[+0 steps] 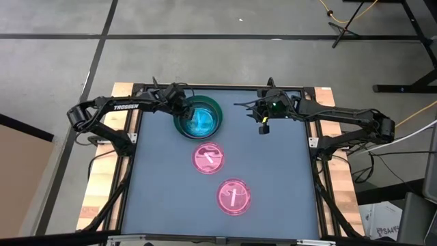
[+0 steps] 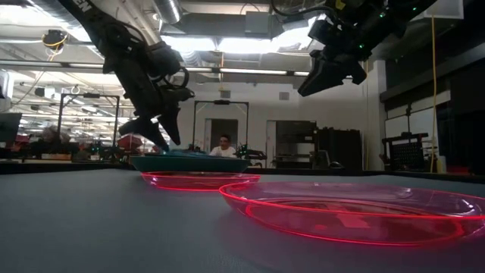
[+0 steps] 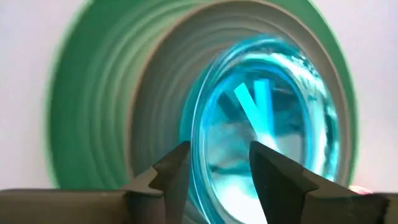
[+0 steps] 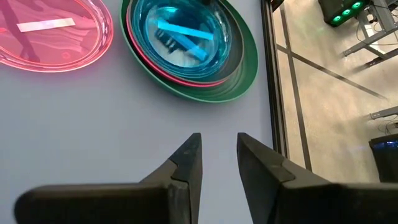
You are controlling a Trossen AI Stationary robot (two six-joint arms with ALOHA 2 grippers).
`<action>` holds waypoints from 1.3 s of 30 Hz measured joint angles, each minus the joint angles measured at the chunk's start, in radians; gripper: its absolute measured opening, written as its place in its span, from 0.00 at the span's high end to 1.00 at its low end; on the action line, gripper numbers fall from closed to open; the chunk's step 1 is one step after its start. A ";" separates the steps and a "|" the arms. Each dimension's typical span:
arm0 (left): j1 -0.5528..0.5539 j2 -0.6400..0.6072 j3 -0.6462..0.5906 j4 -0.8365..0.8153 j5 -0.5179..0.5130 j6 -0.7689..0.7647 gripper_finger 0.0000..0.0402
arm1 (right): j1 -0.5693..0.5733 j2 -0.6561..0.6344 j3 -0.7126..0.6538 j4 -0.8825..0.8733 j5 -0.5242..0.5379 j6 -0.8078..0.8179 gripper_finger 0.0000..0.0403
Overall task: Stack plastic plates
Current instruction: Stack the blue plate on the other blue plate, then stack the bottom pink plate on the blue plate
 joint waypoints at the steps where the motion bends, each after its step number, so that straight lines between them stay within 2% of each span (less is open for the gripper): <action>1: -0.001 0.000 0.000 -0.001 -0.020 -0.001 0.60 | 0.000 0.000 0.000 0.000 0.000 0.000 0.77; 4: -0.008 0.000 0.000 -0.001 -0.051 -0.005 0.60 | 0.000 0.000 0.000 0.000 0.000 0.000 0.77; 27: -0.027 0.000 0.000 0.016 -0.056 0.002 0.60 | 0.000 0.000 0.000 0.000 0.000 0.000 0.77; 35: -0.116 0.000 0.025 0.060 -0.195 0.002 0.60 | 0.000 0.000 0.000 0.000 0.000 0.000 0.77; 39: -0.183 0.000 0.065 0.064 -0.210 0.017 0.60 | 0.000 0.000 0.000 -0.001 0.000 0.000 0.77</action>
